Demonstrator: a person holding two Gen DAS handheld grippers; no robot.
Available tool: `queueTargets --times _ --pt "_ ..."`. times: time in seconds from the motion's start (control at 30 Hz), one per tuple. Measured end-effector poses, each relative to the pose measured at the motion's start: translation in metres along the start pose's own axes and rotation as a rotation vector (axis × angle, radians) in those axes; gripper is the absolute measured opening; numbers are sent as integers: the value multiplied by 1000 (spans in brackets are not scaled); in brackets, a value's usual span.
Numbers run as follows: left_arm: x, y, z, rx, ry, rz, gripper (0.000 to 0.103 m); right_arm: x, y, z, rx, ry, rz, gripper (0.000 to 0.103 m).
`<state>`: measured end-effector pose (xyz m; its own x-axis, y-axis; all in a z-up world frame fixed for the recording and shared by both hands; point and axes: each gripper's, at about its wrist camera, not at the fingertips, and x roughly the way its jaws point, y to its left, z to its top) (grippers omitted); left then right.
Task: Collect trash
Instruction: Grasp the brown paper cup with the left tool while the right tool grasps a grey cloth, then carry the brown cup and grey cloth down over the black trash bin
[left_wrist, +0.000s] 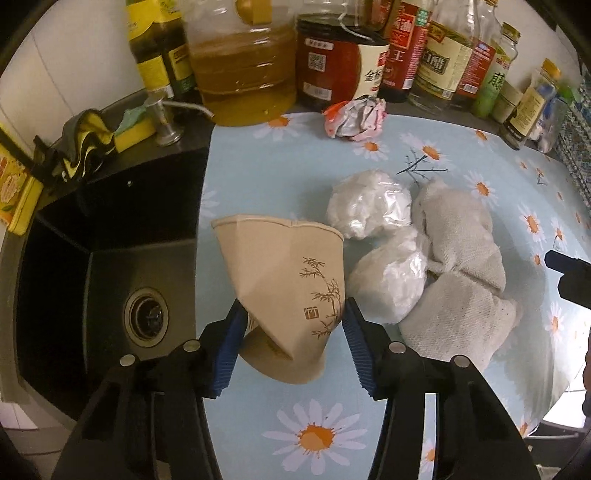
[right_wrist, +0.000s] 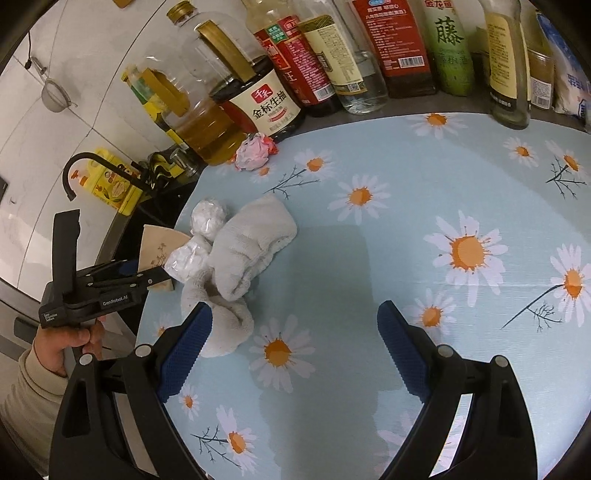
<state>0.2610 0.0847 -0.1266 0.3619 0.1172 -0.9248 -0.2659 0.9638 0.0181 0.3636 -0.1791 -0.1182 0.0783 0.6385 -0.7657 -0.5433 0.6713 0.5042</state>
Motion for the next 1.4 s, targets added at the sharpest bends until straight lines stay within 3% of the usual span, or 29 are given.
queueTargets --times 0.4,0.7,0.83,0.87,1.13,1.4 --pt "-9 6 -7 -24 -8 -2 50 8 8 12 -18 4 18 90" --pt "-35 5 -37 -133 -46 4 50 42 20 33 -7 67 94 79" --pt "-46 1 -52 -203 -52 -21 50 60 21 40 17 110 140 71" --pt "-50 0 -56 -222 -55 -25 50 64 22 42 16 116 157 63" --pt "-71 -13 -88 -276 -60 11 50 81 22 47 -9 137 164 27" --pt "-87 -23 -102 -314 -70 7 50 63 10 52 7 82 207 21"
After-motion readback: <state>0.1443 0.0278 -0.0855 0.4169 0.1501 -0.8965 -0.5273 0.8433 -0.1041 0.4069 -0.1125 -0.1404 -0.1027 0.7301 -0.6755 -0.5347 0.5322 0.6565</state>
